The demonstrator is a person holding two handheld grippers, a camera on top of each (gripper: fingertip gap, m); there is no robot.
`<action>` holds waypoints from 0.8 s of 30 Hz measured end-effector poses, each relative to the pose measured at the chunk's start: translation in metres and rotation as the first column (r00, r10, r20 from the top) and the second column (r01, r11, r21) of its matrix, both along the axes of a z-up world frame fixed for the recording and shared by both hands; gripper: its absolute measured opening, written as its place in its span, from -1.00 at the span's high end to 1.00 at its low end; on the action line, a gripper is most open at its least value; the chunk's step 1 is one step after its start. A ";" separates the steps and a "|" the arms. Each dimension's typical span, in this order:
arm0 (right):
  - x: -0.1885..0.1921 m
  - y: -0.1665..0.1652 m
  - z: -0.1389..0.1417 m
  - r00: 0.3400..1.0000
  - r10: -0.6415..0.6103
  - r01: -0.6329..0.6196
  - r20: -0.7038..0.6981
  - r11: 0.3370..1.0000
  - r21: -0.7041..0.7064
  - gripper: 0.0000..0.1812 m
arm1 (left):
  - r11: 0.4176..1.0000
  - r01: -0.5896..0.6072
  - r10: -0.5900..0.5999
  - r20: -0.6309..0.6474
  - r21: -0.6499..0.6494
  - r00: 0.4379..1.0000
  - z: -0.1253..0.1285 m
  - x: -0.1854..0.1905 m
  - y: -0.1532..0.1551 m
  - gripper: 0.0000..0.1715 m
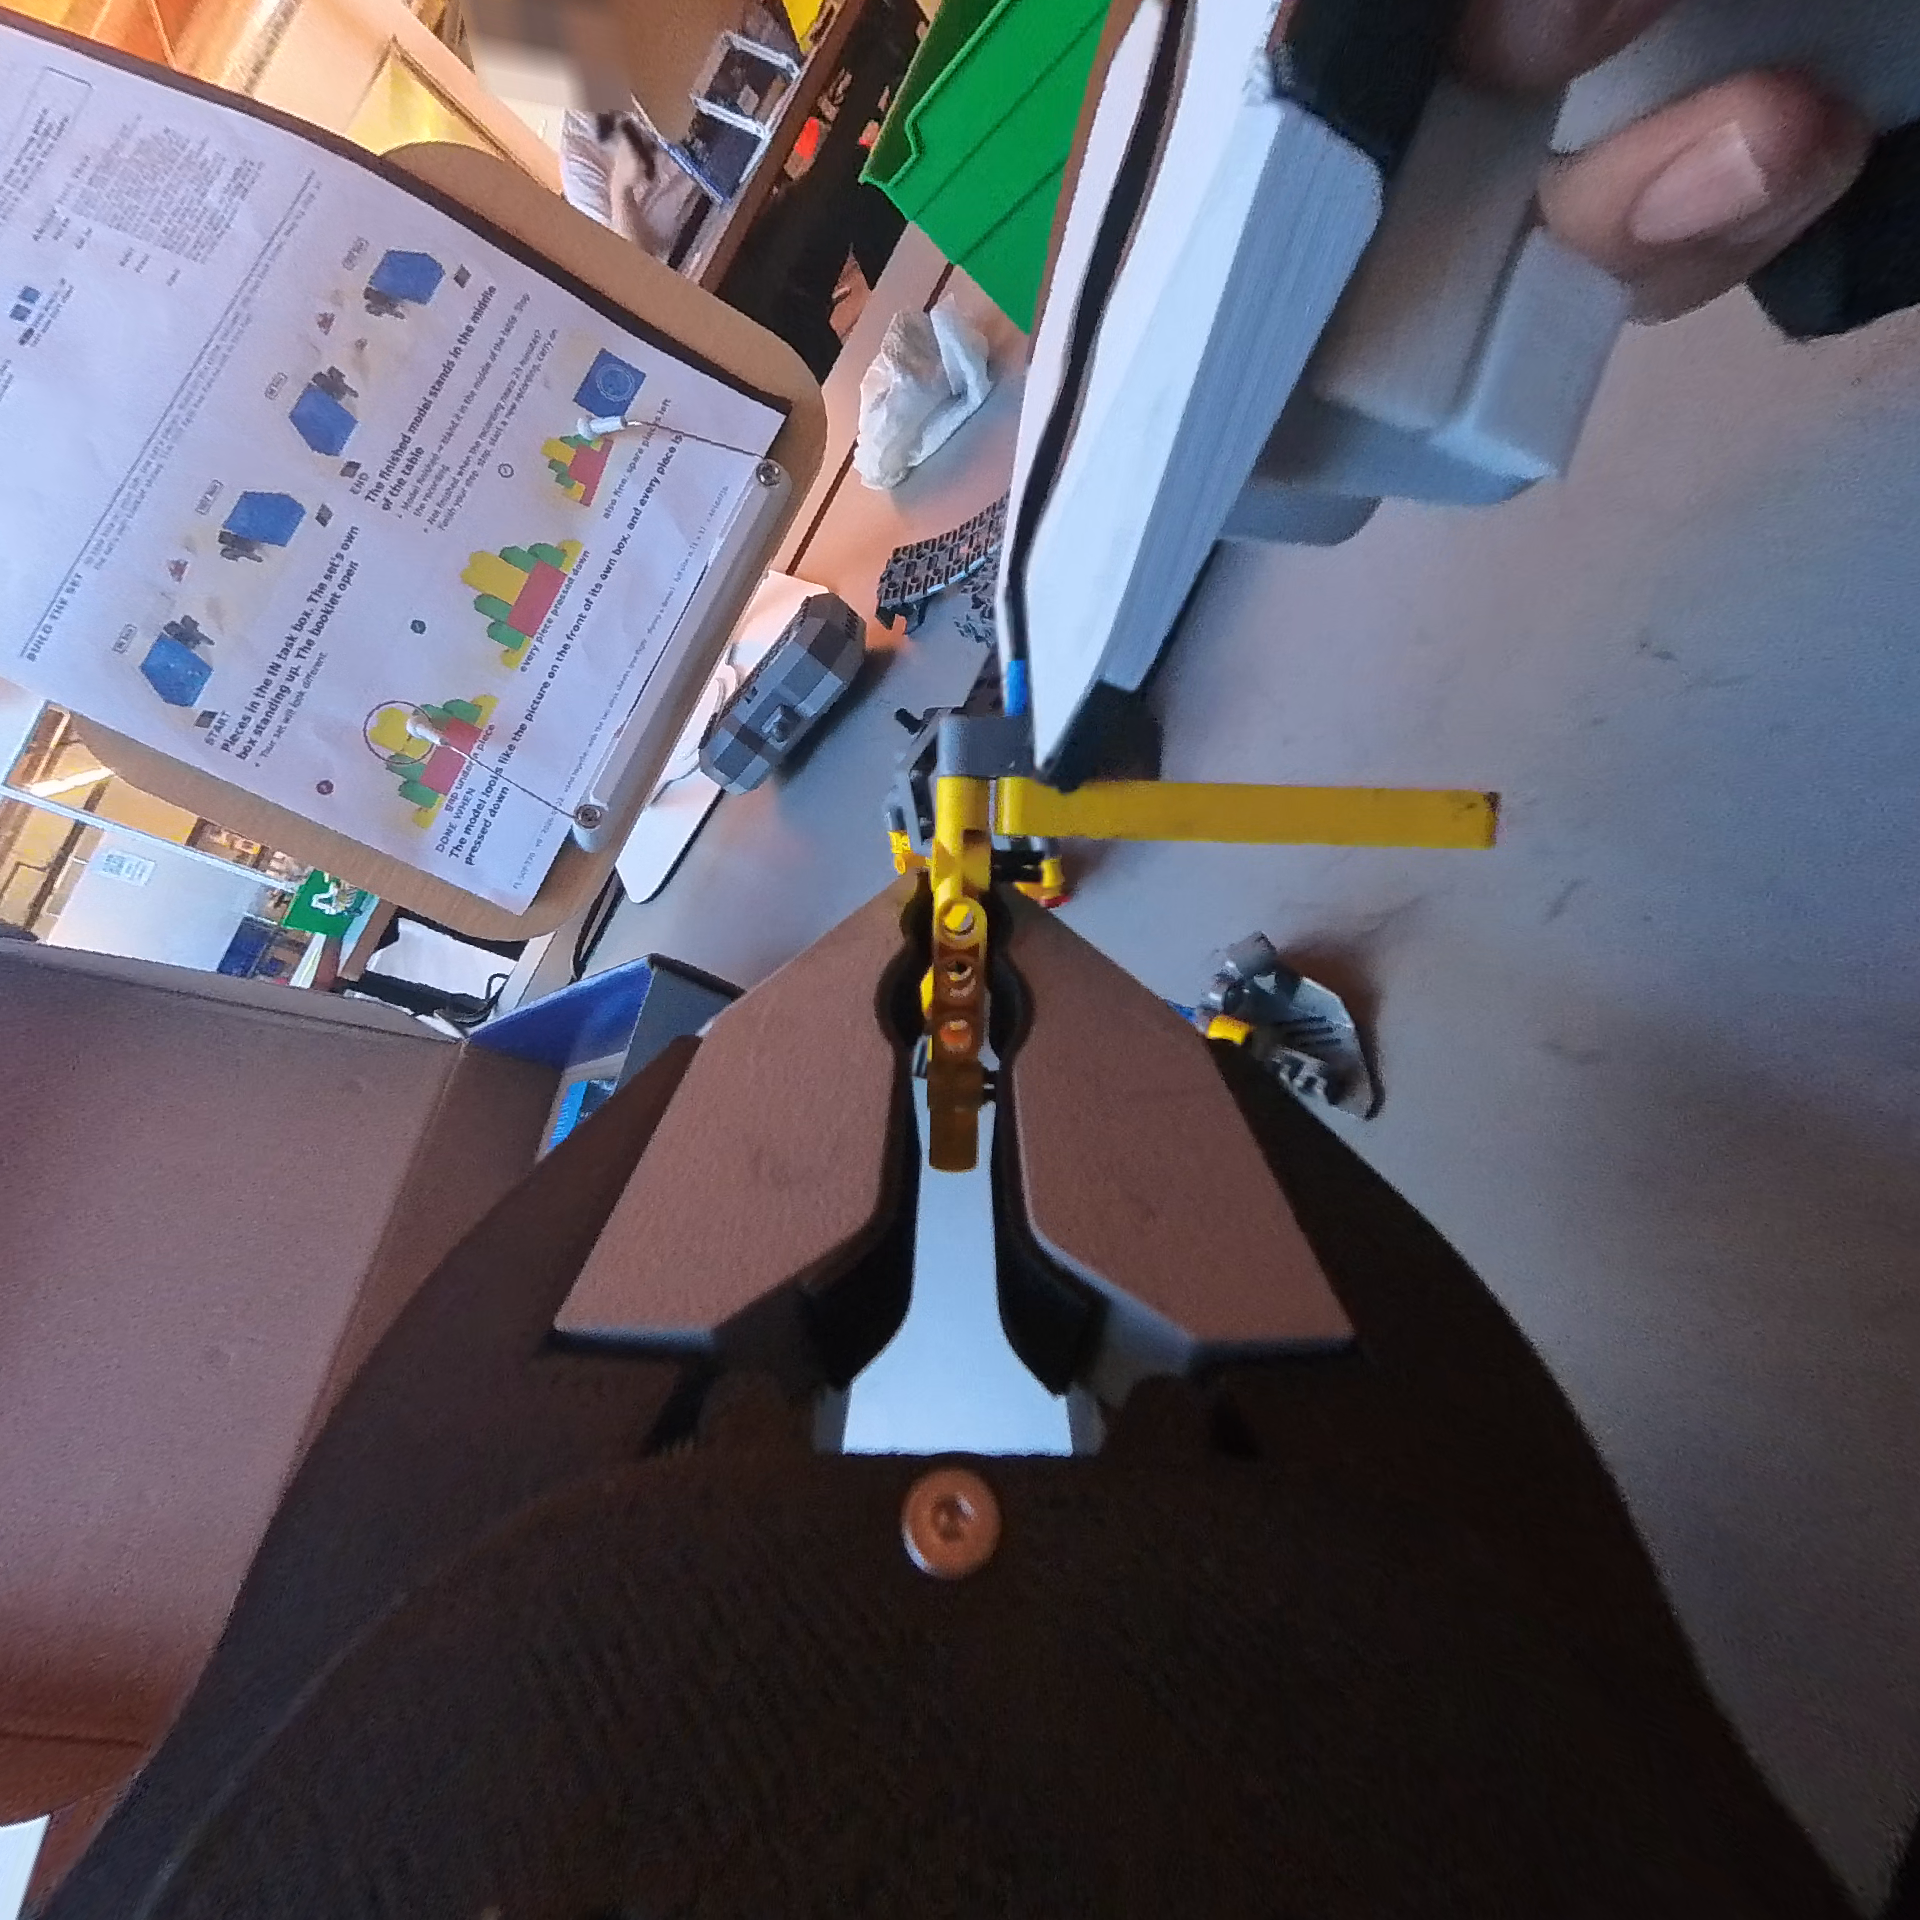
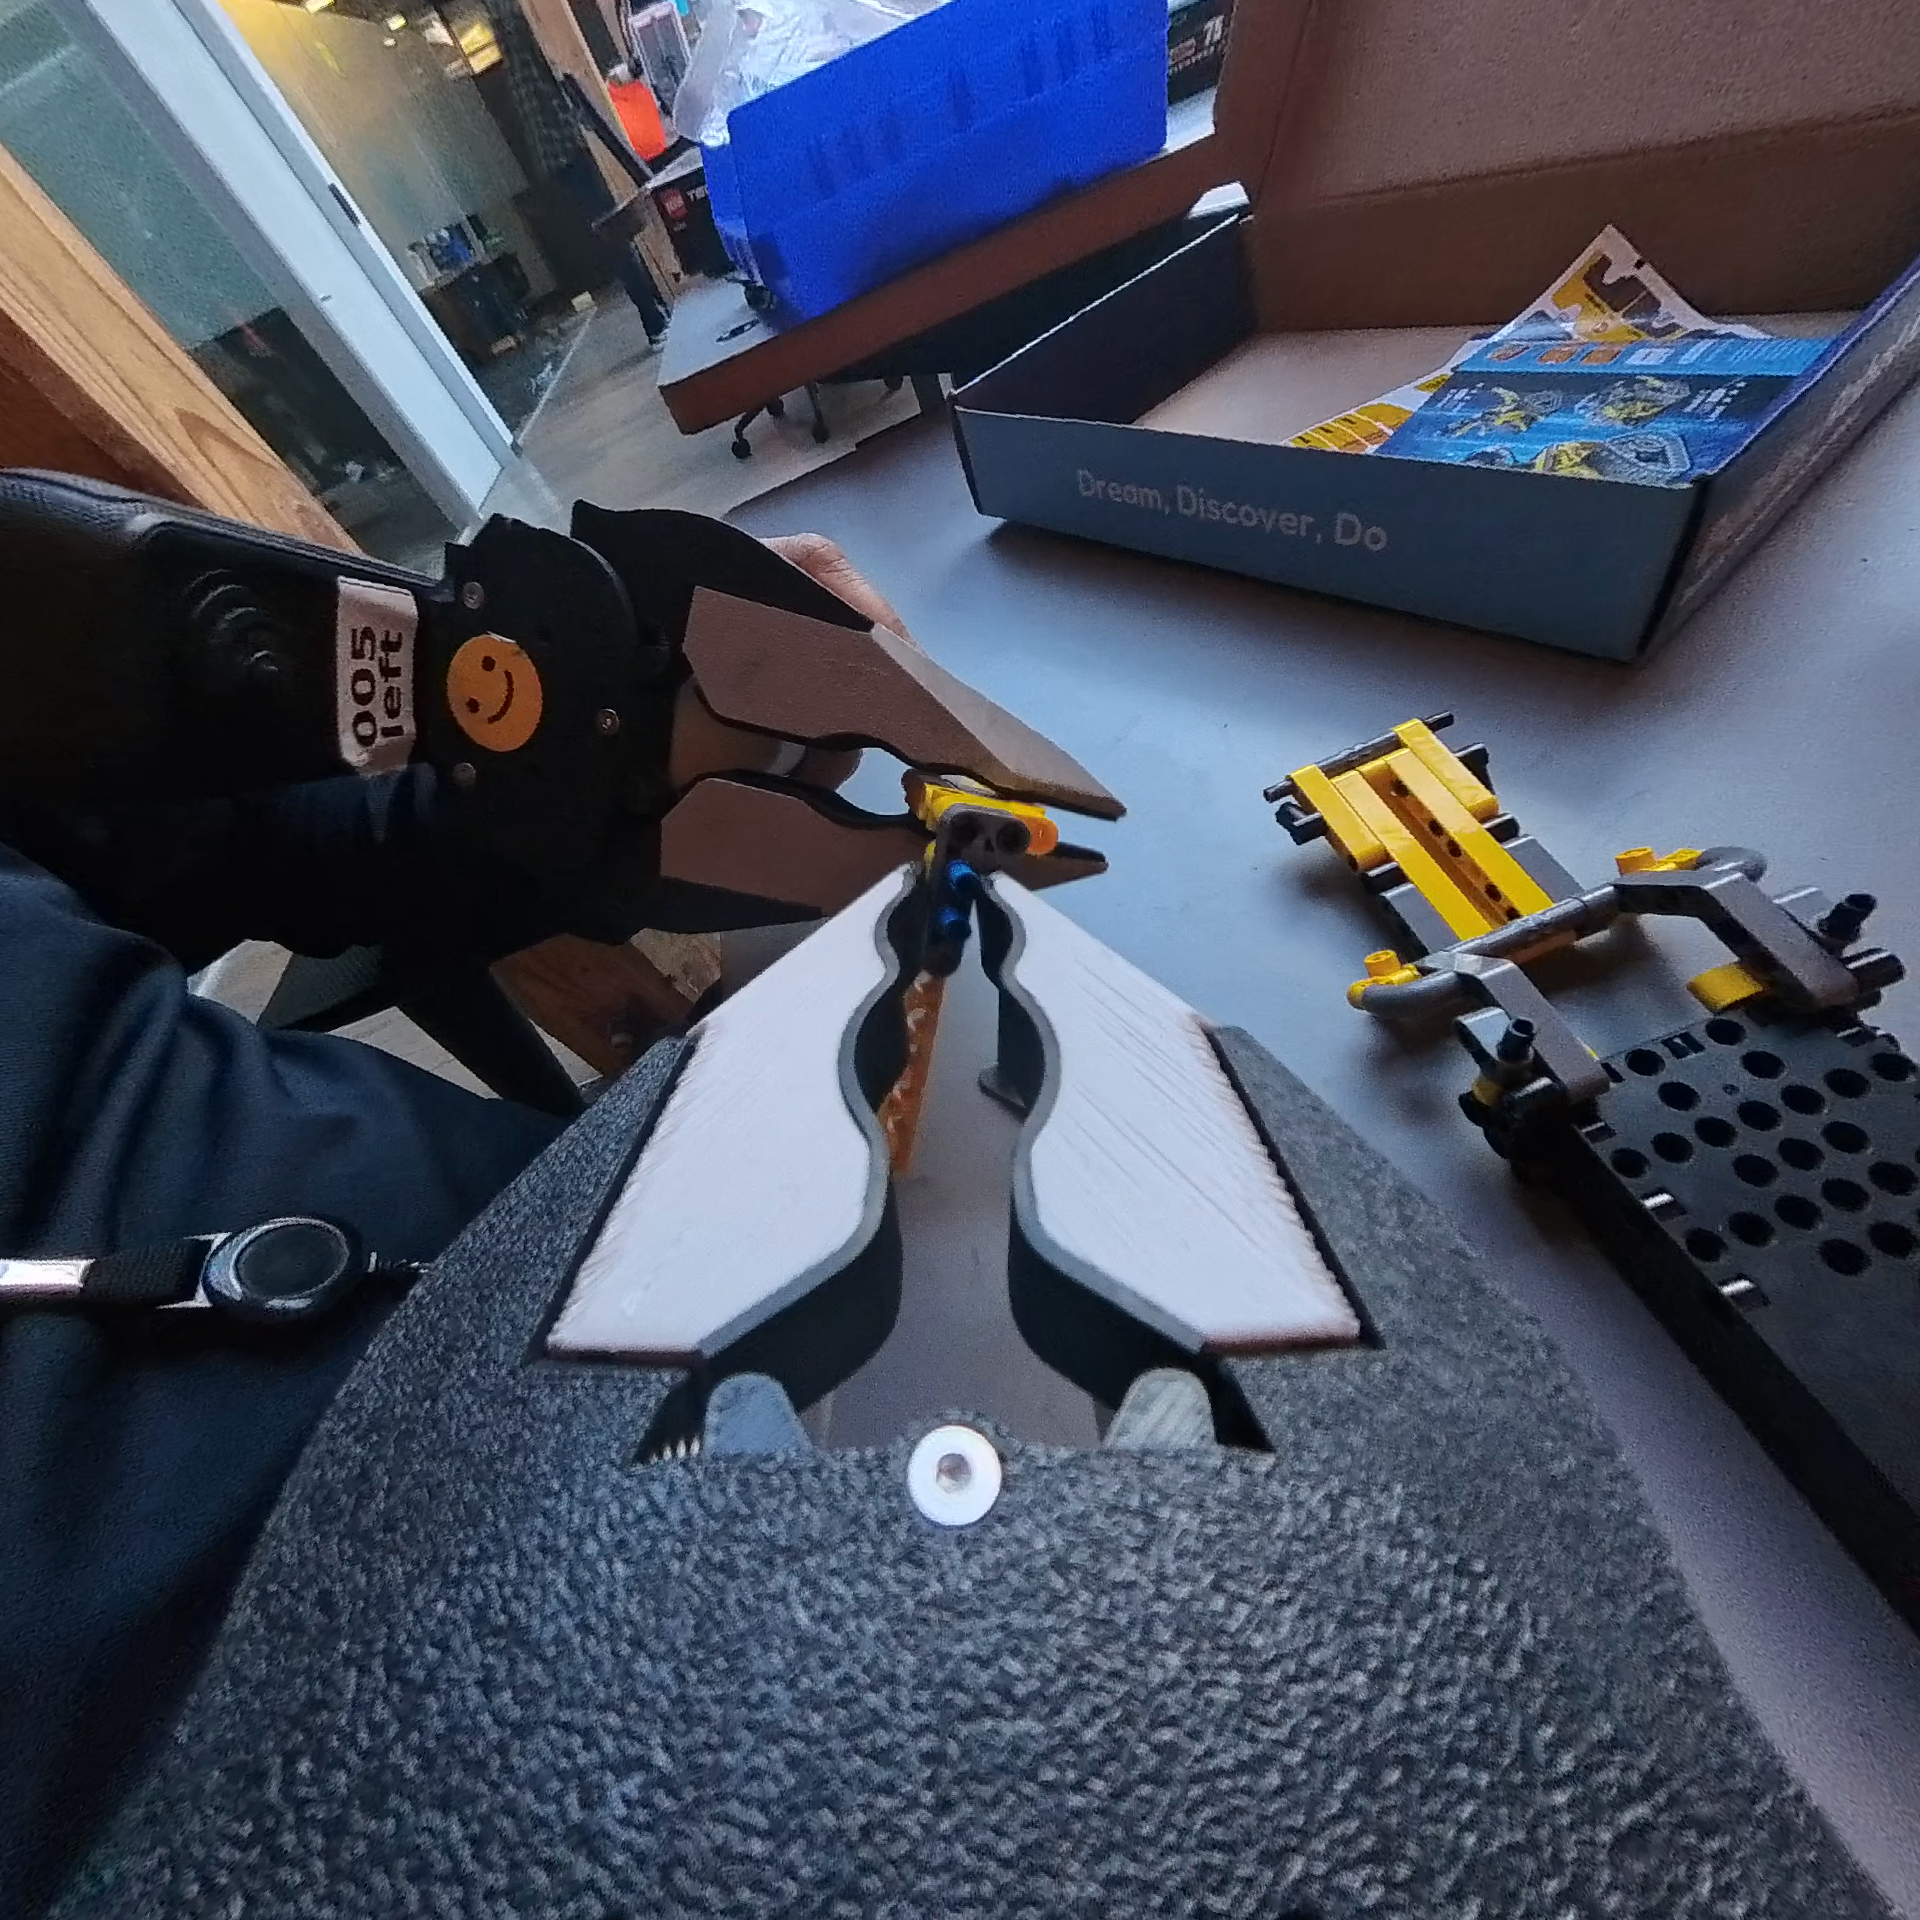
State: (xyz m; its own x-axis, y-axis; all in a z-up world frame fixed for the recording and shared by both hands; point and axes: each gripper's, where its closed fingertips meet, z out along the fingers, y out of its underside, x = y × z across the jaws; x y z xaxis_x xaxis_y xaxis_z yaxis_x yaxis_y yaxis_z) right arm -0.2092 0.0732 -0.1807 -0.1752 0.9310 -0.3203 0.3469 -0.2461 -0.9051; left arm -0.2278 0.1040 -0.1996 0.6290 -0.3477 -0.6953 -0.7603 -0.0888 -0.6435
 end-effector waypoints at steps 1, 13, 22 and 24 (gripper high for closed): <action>0.001 0.001 0.001 1.000 0.000 0.000 -0.003 1.000 0.001 0.94 | 1.000 0.000 0.000 -0.002 0.003 1.000 0.001 -0.001 0.000 0.93; 0.007 -0.002 0.000 0.998 0.050 -0.052 0.047 0.998 0.032 0.96 | 0.999 0.044 -0.044 -0.016 0.007 0.999 0.001 0.004 -0.002 0.93; 0.014 -0.002 0.002 0.994 0.093 -0.093 0.053 0.996 -0.004 0.97 | 0.999 0.051 -0.051 -0.012 0.004 0.999 0.002 0.005 -0.004 0.93; 0.018 -0.001 0.005 0.994 0.103 -0.103 0.043 0.995 -0.010 1.00 | 0.998 0.065 -0.065 0.024 -0.004 0.998 0.004 0.007 -0.005 0.93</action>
State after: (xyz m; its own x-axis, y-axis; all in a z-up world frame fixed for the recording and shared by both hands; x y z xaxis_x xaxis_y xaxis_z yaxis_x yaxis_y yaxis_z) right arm -0.1913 0.0727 -0.1754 -0.2555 0.9062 -0.3370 0.4100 -0.2142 -0.8866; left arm -0.2204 0.0993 -0.1958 0.6217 -0.3913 -0.6785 -0.7488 -0.0428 -0.6614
